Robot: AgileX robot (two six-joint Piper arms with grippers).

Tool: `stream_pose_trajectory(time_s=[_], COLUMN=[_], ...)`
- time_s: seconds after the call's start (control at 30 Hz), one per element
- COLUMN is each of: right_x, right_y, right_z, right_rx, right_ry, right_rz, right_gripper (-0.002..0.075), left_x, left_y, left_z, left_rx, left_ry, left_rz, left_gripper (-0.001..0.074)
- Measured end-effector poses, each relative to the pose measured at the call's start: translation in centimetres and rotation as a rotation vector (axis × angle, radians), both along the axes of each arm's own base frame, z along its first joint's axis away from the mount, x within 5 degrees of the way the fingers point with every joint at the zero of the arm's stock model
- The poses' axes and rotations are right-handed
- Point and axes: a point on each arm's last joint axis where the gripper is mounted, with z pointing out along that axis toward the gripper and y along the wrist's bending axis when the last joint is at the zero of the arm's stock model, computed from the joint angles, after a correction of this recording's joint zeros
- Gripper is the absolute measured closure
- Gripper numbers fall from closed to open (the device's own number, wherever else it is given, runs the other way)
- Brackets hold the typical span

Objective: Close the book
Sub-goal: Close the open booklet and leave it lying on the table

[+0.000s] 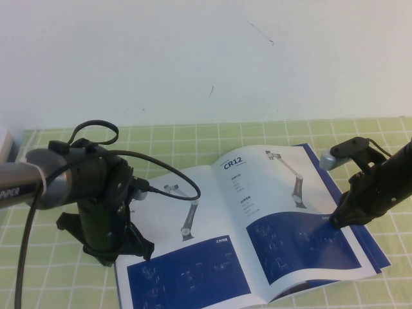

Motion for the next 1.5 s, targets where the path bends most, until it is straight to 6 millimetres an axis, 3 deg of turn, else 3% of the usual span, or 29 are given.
stream_pose_trajectory(time_s=[0.6,1.13,1.27,1.4,1.5], right_x=[-0.1,0.0,0.0,-0.2,0.1], right_y=[0.0,0.1,0.4,0.6,0.2], right_z=[-0.1,-0.1,0.0,0.3,2.3], right_rx=[0.0,0.009,0.057,0.075,0.017], right_ry=[0.007,0.009,0.019,0.039,0.012], right_rz=[0.003,-0.005,-0.016,0.022,0.04], right_gripper=[0.0727,0.0727,0.0727,0.0727,0.0727], left_x=[-0.3,0.9,1.4,2.1,2.7], left_y=[-0.6,-5.0,-6.4,-8.1,-9.0], left_z=[0.0,0.4,1.4,3.9,5.7], left_rx=[-0.111,-0.625,-0.81,-1.023,-1.104], left_ry=[0.011,-0.085,-0.15,-0.228,-0.28], left_rz=[0.136,0.087,0.034,-0.084,-0.141], left_gripper=[0.0738,0.0738,0.0738,0.0738,0.0738])
